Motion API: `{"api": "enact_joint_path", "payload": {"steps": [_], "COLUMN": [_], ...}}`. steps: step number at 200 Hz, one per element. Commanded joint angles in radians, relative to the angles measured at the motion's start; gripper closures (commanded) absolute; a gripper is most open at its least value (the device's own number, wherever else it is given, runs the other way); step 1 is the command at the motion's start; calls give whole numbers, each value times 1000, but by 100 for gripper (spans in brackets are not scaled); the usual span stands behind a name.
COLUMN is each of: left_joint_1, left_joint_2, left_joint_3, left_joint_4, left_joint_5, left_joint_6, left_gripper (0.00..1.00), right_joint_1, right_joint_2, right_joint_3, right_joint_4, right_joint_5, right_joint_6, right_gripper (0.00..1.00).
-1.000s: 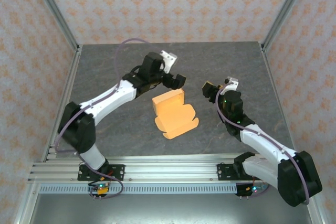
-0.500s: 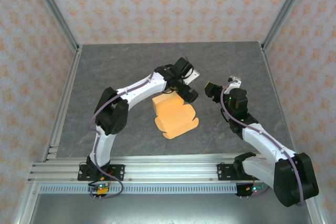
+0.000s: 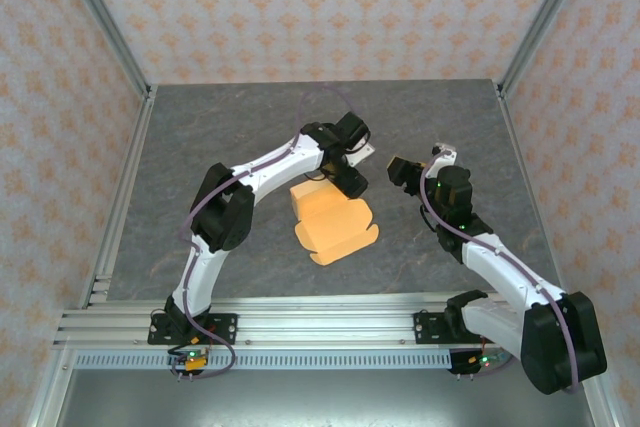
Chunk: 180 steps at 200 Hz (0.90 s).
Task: Fold the paper box
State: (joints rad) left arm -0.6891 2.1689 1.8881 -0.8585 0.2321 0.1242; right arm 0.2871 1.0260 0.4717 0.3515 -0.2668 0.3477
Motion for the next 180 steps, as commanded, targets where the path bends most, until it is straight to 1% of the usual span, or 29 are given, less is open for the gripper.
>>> {"api": "enact_joint_path", "payload": {"steps": [1,22,52,69,83,88,114,153,180], "left_joint_1": [2,3,3,8,12,17,39,67,113], "left_joint_2": [7,11,11,9,1,-4,-48,-108,-160], "left_joint_3": [27,28,28,28,31,32,14,-35,-101], "left_joint_4": [-40,-37,-37,-36,-36,-37,-14,15,61], "left_joint_5": [22,33,21,14,31,44,87,141,160], "left_joint_6": [-5,-5,-6,-13,-23,-31,-73,-115,-200], "left_gripper": [32,45,58,61,63,66,67,67,68], "right_joint_1": [-5,-6,-5,-5,-6,-6,-5,-6,-5], "right_joint_2": [9,14,25,35,52,58,91,130,150], "right_joint_3": [25,25,19,13,6,6,18,12,30], "right_joint_4": [0,2,10,27,47,52,60,97,96], "right_joint_5": [-13,-19,-21,-37,-53,-62,-128,-150,-221], "right_joint_6": [-16,-8,1,14,26,31,22,0,-39], "right_gripper": [24,24,24,24,24,24,23,23,23]}}
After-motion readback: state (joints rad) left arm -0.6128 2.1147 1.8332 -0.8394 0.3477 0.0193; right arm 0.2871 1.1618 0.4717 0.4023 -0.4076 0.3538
